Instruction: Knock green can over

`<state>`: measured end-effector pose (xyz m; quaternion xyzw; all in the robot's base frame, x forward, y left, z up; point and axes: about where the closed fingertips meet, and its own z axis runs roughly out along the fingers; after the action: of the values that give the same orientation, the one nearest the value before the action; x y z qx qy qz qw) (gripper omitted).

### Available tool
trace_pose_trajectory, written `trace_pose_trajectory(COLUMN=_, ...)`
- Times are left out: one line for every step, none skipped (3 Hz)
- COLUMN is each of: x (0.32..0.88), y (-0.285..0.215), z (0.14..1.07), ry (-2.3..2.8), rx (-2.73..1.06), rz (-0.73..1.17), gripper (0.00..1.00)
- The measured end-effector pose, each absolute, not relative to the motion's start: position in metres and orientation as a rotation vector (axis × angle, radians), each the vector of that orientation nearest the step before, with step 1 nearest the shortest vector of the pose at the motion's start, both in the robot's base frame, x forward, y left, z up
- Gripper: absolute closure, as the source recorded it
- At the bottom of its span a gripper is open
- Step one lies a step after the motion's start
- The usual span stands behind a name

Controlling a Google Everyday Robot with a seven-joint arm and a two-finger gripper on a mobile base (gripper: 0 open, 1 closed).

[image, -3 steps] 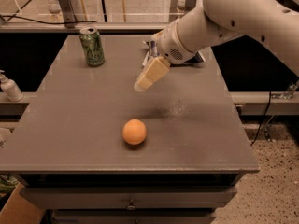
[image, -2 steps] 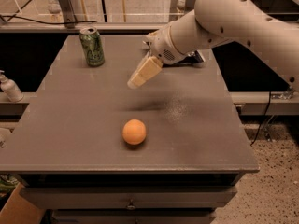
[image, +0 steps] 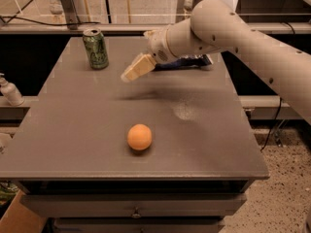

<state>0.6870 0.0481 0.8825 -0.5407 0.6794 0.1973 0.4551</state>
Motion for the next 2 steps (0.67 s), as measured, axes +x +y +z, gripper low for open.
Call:
trace_pose_trajectory(x=0.708, y=0.067, z=0.879, ry=1.633, rx=-1.302, rz=0.542, gripper=0.0)
trace_pose_trajectory(x=0.724, y=0.09, z=0.876, ry=1.593, rx=-1.297, rz=0.588, gripper=0.0)
